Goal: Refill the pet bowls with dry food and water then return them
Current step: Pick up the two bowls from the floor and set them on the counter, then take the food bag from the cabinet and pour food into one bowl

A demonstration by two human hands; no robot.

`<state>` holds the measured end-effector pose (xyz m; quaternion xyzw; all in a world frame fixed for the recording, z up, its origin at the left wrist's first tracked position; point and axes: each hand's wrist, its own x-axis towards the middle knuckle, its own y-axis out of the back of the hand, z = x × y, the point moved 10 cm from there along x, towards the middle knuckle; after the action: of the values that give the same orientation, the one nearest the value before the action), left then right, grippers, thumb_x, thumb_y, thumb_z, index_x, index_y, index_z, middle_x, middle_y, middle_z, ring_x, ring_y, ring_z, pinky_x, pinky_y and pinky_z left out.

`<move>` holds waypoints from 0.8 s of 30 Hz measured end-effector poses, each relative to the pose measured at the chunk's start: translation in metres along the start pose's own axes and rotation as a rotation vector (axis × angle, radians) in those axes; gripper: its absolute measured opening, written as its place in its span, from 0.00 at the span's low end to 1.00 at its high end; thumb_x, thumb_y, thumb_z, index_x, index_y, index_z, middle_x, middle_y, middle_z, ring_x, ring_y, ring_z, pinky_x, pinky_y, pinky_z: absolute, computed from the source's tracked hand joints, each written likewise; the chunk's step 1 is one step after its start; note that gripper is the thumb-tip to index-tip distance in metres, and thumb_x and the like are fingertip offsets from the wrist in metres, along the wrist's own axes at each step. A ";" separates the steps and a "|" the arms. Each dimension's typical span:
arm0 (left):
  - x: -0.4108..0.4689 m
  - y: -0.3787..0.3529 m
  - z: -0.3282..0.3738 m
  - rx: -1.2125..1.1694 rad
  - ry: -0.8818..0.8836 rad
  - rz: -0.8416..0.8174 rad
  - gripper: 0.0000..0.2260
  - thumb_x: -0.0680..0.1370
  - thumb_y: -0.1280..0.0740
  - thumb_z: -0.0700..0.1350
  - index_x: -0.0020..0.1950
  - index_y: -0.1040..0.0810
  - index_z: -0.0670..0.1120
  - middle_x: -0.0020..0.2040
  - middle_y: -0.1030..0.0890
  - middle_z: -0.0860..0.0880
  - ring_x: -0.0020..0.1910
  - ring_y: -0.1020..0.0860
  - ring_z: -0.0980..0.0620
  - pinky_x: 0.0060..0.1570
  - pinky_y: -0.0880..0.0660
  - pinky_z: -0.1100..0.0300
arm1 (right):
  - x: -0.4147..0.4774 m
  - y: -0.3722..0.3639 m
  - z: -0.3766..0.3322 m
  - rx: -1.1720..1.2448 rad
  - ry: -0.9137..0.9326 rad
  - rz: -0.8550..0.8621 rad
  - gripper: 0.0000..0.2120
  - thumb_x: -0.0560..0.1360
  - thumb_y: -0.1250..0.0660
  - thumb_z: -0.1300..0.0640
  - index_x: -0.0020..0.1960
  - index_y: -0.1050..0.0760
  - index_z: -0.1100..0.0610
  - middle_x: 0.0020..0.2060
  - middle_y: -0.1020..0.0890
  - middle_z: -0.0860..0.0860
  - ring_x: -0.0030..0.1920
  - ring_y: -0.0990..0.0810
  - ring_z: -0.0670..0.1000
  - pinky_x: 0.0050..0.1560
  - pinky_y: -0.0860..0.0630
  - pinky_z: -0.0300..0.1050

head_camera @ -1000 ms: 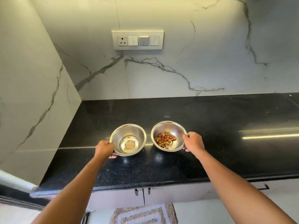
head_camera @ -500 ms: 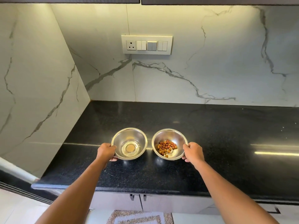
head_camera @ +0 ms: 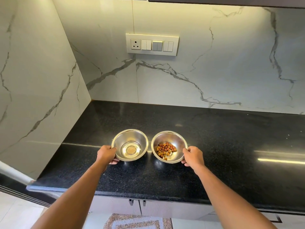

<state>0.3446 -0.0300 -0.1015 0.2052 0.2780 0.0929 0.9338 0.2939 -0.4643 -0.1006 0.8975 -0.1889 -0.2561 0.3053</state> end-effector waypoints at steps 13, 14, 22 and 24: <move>-0.026 0.017 0.038 0.626 -0.340 0.238 0.23 0.79 0.37 0.54 0.70 0.32 0.43 0.67 0.26 0.40 0.65 0.28 0.39 0.63 0.28 0.41 | -0.026 0.031 -0.043 -0.185 0.110 0.244 0.14 0.83 0.37 0.48 0.59 0.22 0.58 0.50 0.19 0.53 0.46 0.24 0.52 0.46 0.29 0.48; -0.033 0.016 0.050 0.676 -0.407 0.256 0.23 0.79 0.37 0.53 0.71 0.33 0.43 0.69 0.28 0.40 0.67 0.29 0.39 0.65 0.30 0.41 | -0.030 0.033 -0.054 -0.185 0.149 0.256 0.14 0.83 0.36 0.48 0.61 0.24 0.58 0.53 0.19 0.54 0.48 0.24 0.53 0.46 0.30 0.48; -0.101 0.028 0.183 0.860 -0.905 0.458 0.27 0.80 0.39 0.48 0.78 0.38 0.43 0.80 0.42 0.38 0.80 0.43 0.38 0.77 0.44 0.40 | -0.067 0.062 -0.182 -0.151 0.654 0.331 0.16 0.82 0.33 0.52 0.67 0.27 0.57 0.64 0.22 0.55 0.65 0.23 0.57 0.65 0.25 0.51; -0.128 0.039 0.227 0.842 -1.080 0.547 0.27 0.79 0.38 0.46 0.78 0.37 0.42 0.81 0.44 0.37 0.80 0.45 0.37 0.78 0.47 0.38 | -0.091 0.085 -0.230 -0.112 0.857 0.411 0.14 0.80 0.30 0.56 0.65 0.24 0.58 0.61 0.20 0.55 0.63 0.21 0.57 0.63 0.23 0.52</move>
<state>0.3632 -0.1069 0.1497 0.6254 -0.2696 0.0940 0.7262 0.3379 -0.3785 0.1424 0.8484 -0.2055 0.1929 0.4480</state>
